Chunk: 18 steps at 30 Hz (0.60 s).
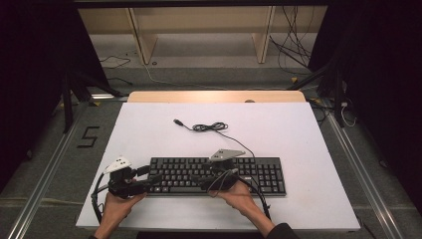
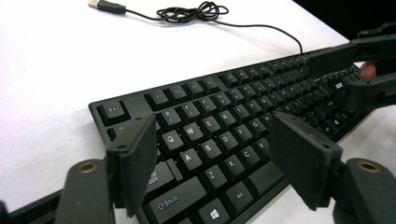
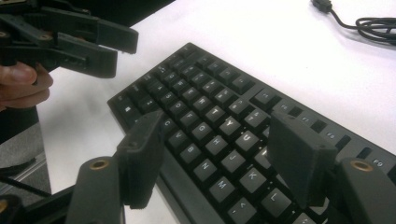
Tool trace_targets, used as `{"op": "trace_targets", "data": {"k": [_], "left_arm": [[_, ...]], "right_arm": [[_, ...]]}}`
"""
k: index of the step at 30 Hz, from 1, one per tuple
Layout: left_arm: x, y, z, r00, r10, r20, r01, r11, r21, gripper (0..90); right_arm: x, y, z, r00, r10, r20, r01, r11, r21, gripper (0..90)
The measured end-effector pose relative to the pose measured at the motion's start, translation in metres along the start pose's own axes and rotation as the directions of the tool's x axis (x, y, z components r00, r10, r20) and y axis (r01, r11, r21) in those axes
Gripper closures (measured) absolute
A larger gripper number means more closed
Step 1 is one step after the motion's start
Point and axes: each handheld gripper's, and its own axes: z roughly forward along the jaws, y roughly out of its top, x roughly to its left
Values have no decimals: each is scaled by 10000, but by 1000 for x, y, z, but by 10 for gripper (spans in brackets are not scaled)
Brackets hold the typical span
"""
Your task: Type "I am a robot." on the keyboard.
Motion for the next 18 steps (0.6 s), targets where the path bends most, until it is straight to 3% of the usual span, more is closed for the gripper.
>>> {"op": "trace_targets", "data": {"k": [6,18], "left_arm": [[0,0,-1,10000,3,16,-3,9999,-128,305],[0,0,-1,10000,-50,47,51,9997,-238,292]], "right_arm": [[5,-3,-2,9997,-186,-133,187,9998,84,456],[12,-12,-2,9980,-592,-227,602,9971,460,777]]}}
